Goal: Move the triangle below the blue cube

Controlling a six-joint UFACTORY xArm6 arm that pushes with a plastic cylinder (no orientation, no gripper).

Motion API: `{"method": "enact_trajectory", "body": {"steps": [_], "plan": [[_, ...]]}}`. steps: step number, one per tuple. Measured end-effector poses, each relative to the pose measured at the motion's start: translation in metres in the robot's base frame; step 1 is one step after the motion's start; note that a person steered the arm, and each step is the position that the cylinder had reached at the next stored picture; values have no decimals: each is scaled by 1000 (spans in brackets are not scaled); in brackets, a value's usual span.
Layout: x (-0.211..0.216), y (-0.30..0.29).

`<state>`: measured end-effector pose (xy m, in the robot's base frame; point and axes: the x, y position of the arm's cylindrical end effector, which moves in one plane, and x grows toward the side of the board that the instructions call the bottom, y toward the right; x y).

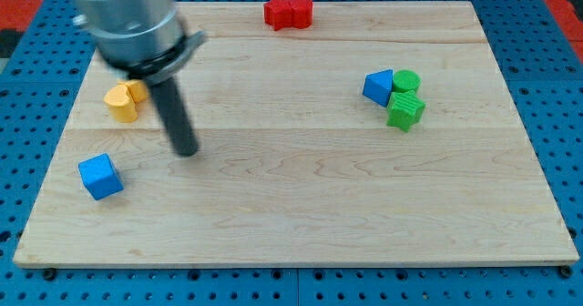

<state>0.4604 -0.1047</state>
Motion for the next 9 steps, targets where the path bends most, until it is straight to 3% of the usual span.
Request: {"method": "enact_trajectory", "body": {"steps": [1, 5, 6, 8, 9], "plan": [[-48, 71], [-134, 250], [-110, 272], [-58, 213], [-66, 199]]}}
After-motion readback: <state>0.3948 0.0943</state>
